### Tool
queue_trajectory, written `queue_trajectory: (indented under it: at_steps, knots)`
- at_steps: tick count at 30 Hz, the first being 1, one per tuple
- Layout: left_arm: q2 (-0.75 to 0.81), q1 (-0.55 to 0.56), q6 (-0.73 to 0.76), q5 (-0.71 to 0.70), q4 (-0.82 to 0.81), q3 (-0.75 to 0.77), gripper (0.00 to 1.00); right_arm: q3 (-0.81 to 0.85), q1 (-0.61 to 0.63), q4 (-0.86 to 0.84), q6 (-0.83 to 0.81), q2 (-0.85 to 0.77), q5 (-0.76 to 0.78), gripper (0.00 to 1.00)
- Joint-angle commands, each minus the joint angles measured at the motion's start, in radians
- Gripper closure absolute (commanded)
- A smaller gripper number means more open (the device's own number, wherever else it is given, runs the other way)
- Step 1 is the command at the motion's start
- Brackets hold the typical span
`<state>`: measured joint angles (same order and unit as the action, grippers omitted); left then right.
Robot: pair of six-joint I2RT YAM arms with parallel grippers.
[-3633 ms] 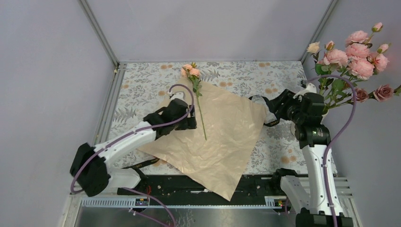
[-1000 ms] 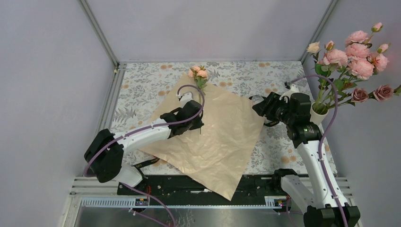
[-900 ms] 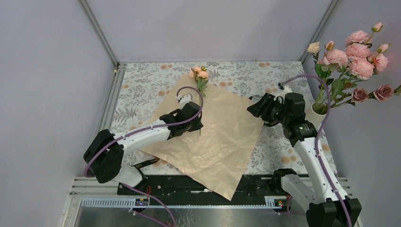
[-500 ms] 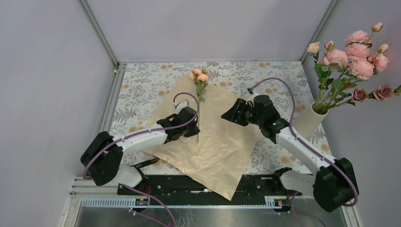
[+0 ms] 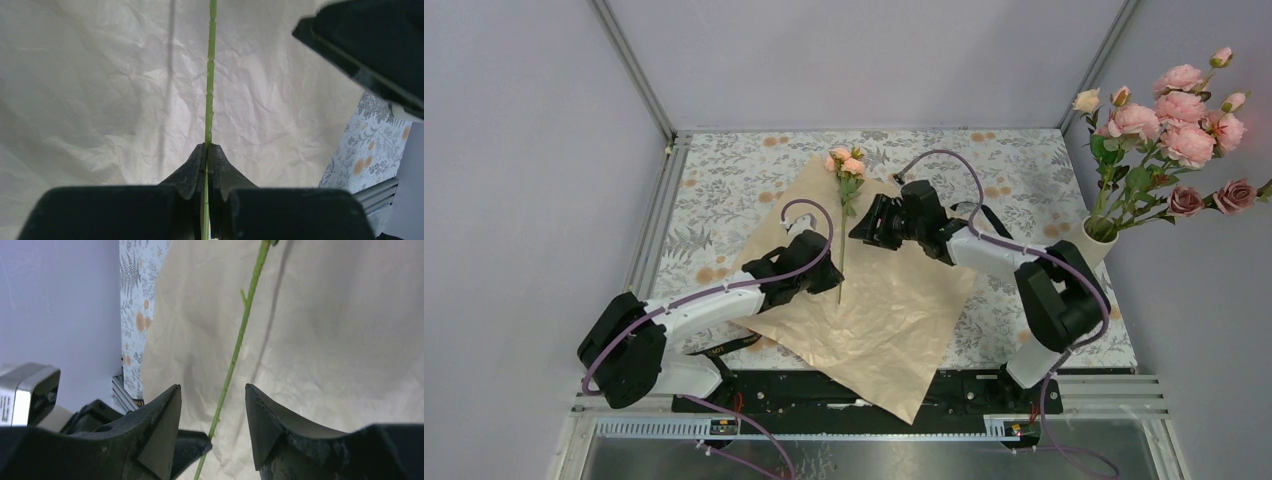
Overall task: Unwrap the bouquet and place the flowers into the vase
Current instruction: Pick up the fake flower from the wrapping paper.
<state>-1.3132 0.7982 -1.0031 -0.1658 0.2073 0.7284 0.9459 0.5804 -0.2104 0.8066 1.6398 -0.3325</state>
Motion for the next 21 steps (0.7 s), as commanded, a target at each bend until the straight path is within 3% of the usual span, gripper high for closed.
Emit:
queue_trajectory:
  at_steps: [1, 21]
  knots:
    - [0.046, -0.005, -0.006, 0.014, -0.047, -0.006, 1.0, 0.119, 0.013, -0.038, 0.001, 0.09, -0.003, 0.44]
    - [0.062, -0.005, 0.012, 0.037, -0.024, 0.002, 1.0, 0.368, 0.036, 0.084, -0.02, 0.361, 0.066, 0.48]
